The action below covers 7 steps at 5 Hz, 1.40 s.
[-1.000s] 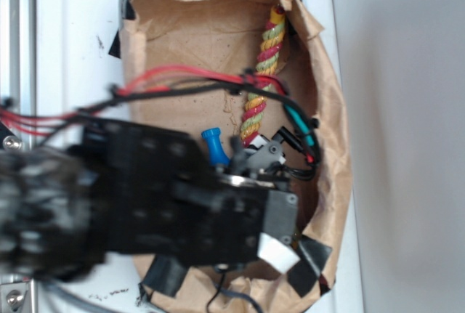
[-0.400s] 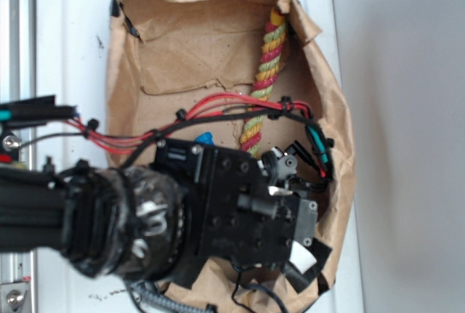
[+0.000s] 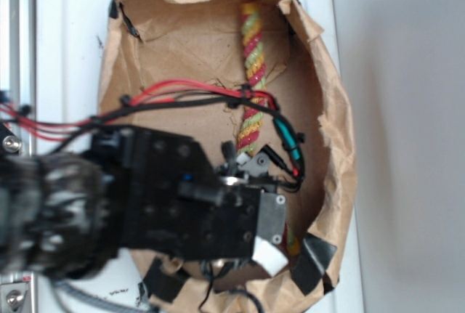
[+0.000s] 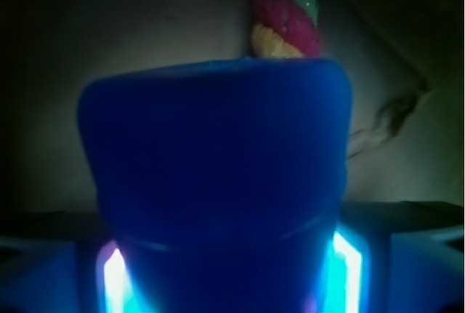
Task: Grab the blue bottle.
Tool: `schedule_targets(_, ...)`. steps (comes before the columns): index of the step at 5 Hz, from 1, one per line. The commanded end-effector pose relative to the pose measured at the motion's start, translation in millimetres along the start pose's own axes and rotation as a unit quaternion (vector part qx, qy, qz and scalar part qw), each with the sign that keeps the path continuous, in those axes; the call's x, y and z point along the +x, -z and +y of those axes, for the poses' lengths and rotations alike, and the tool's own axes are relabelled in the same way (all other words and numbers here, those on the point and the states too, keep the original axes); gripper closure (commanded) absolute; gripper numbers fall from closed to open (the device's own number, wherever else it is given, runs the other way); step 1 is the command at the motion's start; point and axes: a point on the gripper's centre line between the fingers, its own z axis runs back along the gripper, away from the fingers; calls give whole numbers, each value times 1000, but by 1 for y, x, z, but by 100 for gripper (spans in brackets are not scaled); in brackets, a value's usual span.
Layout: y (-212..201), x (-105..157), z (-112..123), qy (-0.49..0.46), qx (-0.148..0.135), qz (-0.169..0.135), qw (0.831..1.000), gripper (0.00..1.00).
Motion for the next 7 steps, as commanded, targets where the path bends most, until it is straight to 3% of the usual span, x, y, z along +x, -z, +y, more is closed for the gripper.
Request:
schedule_targets(1,-92,-4,54,-117,21,-64,991,100)
schedule_targets(2,-133,-8,75,-188,115,-74,973,100)
schedule_targets(3,-162,-12,90,-278,124,-69,950,100)
schedule_targets(4,-173,-14,75,-333,145,-53,930,100)
schedule_targets(5,-175,-15,64,-324,160,-50,931,100)
schedule_targets(7,-172,-20,61,-310,146,-57,938,100)
